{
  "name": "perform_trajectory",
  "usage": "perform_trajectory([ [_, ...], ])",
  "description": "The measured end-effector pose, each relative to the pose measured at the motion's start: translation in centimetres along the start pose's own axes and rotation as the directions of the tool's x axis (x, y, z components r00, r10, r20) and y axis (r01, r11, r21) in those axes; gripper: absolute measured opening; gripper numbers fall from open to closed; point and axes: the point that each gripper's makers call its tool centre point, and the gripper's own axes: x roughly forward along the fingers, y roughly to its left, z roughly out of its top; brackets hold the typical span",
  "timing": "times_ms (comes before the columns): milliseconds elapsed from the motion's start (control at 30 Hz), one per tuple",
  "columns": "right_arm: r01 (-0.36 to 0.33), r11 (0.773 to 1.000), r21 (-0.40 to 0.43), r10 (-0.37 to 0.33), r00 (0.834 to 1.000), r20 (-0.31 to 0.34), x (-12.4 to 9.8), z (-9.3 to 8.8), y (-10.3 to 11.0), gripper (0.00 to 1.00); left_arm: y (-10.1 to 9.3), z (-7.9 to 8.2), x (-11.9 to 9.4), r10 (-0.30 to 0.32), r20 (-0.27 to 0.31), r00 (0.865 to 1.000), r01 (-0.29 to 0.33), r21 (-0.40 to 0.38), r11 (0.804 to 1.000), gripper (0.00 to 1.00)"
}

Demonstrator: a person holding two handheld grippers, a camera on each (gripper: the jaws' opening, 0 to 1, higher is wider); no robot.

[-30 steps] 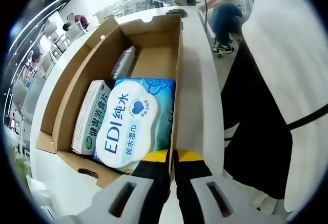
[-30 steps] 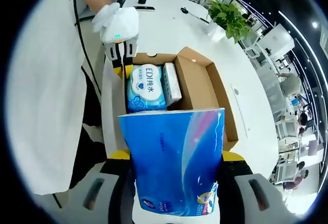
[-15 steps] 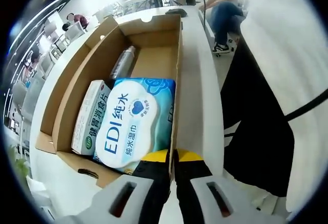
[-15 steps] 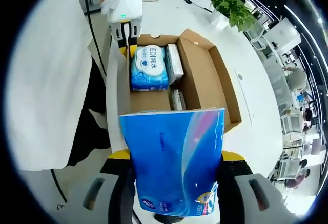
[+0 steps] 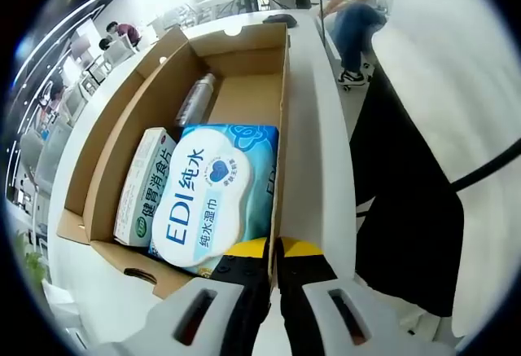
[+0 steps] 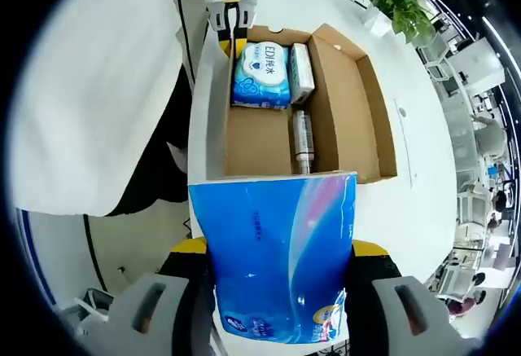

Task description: Operate the shoe box by opening the lid, removing the specified soft item, and placing it in the target area until the item is outside and the box remains undamaged.

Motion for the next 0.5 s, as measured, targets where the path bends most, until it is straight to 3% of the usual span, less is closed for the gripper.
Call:
perform_trajectory([
  [133, -0.059, 0.996, 0.071, 0.055, 0.997, 0.06, 0.6, -0.6, 0.0, 0.63, 0.0, 0.0, 0.0, 0.002, 0.002, 1.0, -0.002, 0.005, 1.0, 0.03],
  [233, -0.068, 0.996, 0.051, 0.067, 0.997, 0.023, 1.0, -1.9, -0.3, 0.63, 0.0, 0.0, 0.0, 0.002, 0.003, 1.0, -0.002, 0.008, 1.0, 0.03],
  [400, -0.103, 0.994, -0.028, 0.1, 0.991, -0.093, 1.5, -4.6, 0.2, 0.63, 0.0, 0.0, 0.0, 0.001, 0.003, 1.0, -0.001, 0.009, 1.0, 0.03],
  [500, -0.122, 0.992, -0.039, 0.118, 0.988, -0.1, 1.7, -5.0, 0.3, 0.63, 0.0, 0.0, 0.0, 0.001, 0.002, 1.0, -0.001, 0.007, 1.0, 0.03],
])
